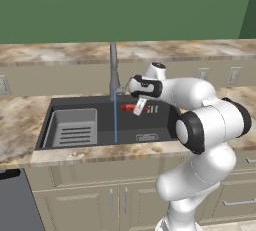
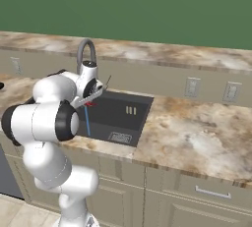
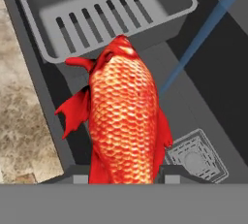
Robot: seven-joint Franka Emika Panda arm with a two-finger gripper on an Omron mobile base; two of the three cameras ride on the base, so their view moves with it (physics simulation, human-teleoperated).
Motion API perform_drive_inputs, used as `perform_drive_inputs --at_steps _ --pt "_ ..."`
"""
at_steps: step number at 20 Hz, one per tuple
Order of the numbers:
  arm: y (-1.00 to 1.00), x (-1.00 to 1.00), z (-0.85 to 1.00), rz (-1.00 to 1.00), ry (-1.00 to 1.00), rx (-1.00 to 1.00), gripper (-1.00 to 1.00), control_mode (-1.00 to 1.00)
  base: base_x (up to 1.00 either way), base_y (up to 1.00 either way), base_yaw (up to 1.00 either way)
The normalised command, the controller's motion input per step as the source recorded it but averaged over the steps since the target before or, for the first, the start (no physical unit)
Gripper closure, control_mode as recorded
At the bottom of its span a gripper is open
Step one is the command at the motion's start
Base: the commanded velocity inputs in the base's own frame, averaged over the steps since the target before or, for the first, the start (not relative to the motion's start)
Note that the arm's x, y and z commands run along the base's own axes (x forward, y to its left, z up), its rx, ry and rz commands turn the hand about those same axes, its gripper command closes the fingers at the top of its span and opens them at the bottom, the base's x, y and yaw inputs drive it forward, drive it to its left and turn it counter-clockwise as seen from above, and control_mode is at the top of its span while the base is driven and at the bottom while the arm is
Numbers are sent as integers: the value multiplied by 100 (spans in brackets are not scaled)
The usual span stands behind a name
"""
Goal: Take the fish out of the fridge, briefly rinse it in the sink, and place it on the tray next to the sink.
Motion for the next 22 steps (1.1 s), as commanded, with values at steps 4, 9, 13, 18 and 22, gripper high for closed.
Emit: perform_drive_inputs --at_steps 4,9,13,18,22 --pt "0 13 -2 1 -16 0 100 -100 0 0 0" --pt "2 27 -1 0 -14 0 100 -100 0 0 0" --pt "1 21 0 0 -7 0 100 -100 0 0 0" --pt "0 22 0 0 -9 0 100 -100 0 0 0" --pt "0 22 0 0 -7 0 100 -100 0 0 0"
